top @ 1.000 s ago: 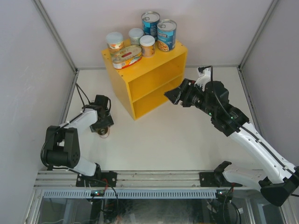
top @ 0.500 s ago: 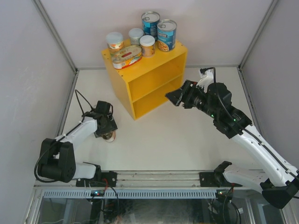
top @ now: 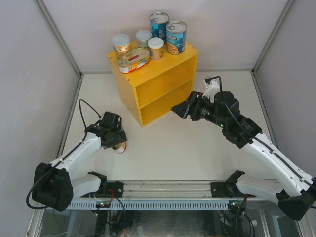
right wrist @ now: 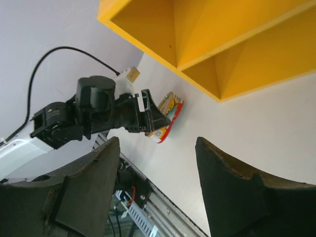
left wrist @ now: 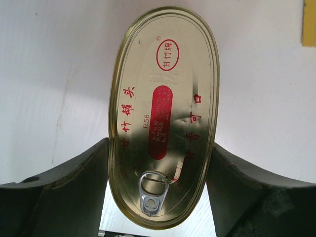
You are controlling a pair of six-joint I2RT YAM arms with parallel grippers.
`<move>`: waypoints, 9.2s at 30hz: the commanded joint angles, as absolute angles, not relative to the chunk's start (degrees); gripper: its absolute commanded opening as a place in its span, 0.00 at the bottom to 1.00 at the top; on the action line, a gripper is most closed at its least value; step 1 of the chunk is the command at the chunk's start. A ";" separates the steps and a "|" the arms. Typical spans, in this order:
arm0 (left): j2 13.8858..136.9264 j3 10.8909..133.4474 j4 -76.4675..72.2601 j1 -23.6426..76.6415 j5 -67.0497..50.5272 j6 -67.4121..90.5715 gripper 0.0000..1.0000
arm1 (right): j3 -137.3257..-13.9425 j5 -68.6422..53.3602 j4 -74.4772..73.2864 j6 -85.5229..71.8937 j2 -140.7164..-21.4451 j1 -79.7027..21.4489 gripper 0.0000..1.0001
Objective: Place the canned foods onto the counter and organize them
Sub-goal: Pick up the canned food from the center of the board, then place the canned food on the counter.
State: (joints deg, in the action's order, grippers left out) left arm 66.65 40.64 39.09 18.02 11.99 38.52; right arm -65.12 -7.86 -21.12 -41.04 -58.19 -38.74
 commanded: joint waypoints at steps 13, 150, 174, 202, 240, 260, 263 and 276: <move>64.04 38.12 38.19 31.55 14.06 44.65 0.35 | -49.42 -13.96 -10.77 -56.34 -56.45 -43.25 0.63; 47.29 63.08 41.29 64.80 21.26 52.27 0.60 | -61.57 -15.08 1.58 -64.52 -72.68 -52.41 0.06; 62.30 99.29 47.29 51.81 27.44 30.16 0.50 | -97.50 -22.27 -8.27 -63.39 -85.09 -41.43 0.04; 76.92 113.29 45.94 30.68 13.14 16.22 0.57 | -104.49 -19.36 0.10 -69.95 -96.86 -35.60 0.00; 71.58 105.84 41.51 28.12 12.86 18.42 0.83 | -100.61 -2.57 2.01 -70.08 -95.91 -39.90 0.00; 55.61 82.28 30.43 28.15 6.40 19.99 0.78 | -98.96 2.71 0.82 -71.40 -94.41 -41.18 0.00; 52.71 78.71 28.09 28.17 6.45 19.31 0.78 | -98.04 3.05 0.91 -71.98 -94.25 -41.44 0.00; 52.53 76.91 28.94 28.21 3.22 11.58 0.81 | -96.88 2.69 1.41 -74.27 -93.23 -41.04 0.00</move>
